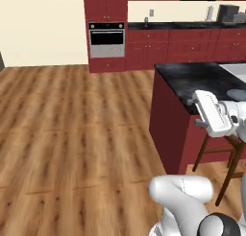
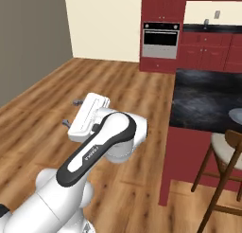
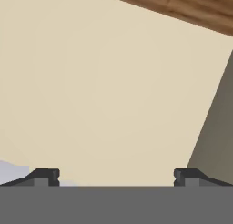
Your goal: Retrieve the wine glasses from the counter and place one next to each plate.
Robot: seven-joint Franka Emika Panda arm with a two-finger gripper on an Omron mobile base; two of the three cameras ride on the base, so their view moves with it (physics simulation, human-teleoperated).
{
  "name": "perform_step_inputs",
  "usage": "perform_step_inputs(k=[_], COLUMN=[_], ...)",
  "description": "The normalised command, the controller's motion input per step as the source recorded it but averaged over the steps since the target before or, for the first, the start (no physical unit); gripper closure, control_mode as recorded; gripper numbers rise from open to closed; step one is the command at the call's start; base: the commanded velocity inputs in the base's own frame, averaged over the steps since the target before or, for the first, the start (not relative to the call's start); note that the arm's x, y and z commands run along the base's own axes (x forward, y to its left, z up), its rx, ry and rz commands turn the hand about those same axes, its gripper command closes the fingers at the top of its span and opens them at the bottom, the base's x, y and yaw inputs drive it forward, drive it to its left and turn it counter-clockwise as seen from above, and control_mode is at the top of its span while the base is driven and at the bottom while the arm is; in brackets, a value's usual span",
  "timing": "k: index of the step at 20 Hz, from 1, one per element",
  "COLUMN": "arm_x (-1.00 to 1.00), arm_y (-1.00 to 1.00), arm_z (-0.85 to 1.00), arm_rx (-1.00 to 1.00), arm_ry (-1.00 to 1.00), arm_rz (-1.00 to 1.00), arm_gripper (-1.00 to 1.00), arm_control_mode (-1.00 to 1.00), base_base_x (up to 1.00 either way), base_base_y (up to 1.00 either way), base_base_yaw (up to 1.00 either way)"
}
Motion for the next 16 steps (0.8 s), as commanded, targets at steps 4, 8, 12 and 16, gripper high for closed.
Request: perform_step_inputs(k=[4, 8, 12, 16], arm_x=[0.00, 0.00, 0.00, 0.00], arm_y=[0.00, 0.00, 0.00, 0.00], arm_z=[0.00, 0.00, 0.00, 0.00], arm_rx=[0.00, 0.00, 0.00, 0.00], arm_ry=[0.00, 0.00, 0.00, 0.00], arm_rz=[0.00, 0.00, 0.00, 0.00], arm_gripper=[-1.00, -1.00, -1.00, -1.00], arm_control_mode=[1.00, 1.00, 1.00, 1.00], base_base_x=[0.10, 0.16, 0.96, 0.88], base_base_y=[0.72, 0.68, 0.06, 0.03], base_base_yaw=[0.00, 0.00, -0.01, 0.00])
